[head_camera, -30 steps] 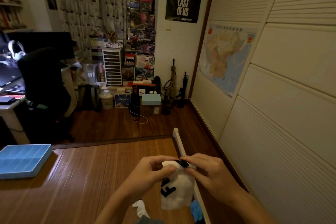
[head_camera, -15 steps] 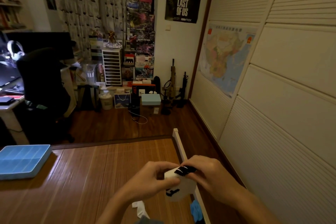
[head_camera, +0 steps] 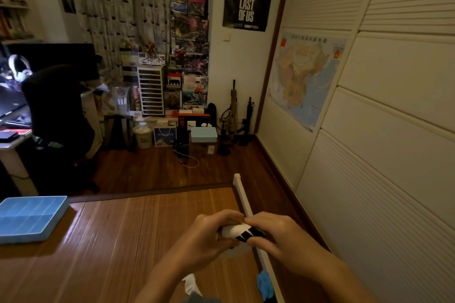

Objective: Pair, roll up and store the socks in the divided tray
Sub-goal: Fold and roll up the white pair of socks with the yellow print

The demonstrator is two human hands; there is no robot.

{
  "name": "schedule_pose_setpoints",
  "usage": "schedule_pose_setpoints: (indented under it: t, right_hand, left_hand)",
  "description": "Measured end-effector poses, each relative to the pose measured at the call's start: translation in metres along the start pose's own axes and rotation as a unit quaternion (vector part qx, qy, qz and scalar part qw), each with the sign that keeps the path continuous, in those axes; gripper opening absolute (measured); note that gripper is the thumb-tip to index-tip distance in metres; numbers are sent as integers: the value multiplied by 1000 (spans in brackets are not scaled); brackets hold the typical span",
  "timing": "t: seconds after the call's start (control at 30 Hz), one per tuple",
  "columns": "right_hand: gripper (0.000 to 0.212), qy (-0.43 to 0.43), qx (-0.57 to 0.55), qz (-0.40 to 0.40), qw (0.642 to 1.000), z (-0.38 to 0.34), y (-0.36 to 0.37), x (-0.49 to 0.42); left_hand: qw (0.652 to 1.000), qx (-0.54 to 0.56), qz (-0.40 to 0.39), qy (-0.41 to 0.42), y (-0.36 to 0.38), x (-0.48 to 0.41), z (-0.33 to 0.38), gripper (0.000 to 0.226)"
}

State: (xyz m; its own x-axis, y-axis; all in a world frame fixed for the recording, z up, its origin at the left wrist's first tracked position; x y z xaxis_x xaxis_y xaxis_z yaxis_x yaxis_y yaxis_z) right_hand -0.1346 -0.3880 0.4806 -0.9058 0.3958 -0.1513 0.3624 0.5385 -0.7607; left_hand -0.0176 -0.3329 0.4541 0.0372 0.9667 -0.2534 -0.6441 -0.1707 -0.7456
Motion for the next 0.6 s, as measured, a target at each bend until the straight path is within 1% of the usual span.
schedule_pose_setpoints:
  t: [0.1,0.2,0.3,0.43,0.5,0.6]
  right_hand:
    - [36,-10,62,6,998,-3,1,-1]
    - [32,-35,110,14,993,-11,3,-2]
    - [32,-51,124,0,991,-15,9,-3]
    - [34,-59,132,-4,989,-17,12,-2]
    - [39,-53,123,-4,991,-16,13,-1]
    - [35,-46,110,0,993,-13,14,0]
  left_hand:
    - [1000,-9,1,6,3,-1,0,59]
    - [999,8,-32,-2,12,-1,-2,47]
    - [998,-5,-68,-2,19,0,1,39]
    - [994,31,-103,-13,23,0,1,35]
    - [994,28,-103,-18,21,1,-2,33]
    - [996,-10,-90,-13,21,1,-2,33]
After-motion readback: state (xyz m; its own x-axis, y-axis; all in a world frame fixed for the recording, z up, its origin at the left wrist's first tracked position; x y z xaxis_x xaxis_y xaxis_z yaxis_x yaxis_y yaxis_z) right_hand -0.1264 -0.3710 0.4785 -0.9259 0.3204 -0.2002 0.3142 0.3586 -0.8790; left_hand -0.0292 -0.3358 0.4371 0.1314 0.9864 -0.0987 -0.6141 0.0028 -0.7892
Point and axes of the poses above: each hand's wrist, its own x-axis away from the middle knuckle, its own y-axis out of the palm, z = x × y, the point moved 10 cm from there along -x, towards the middle knuckle, and after that the axes turned 13 degrees about -x, right-handed, at the moved point
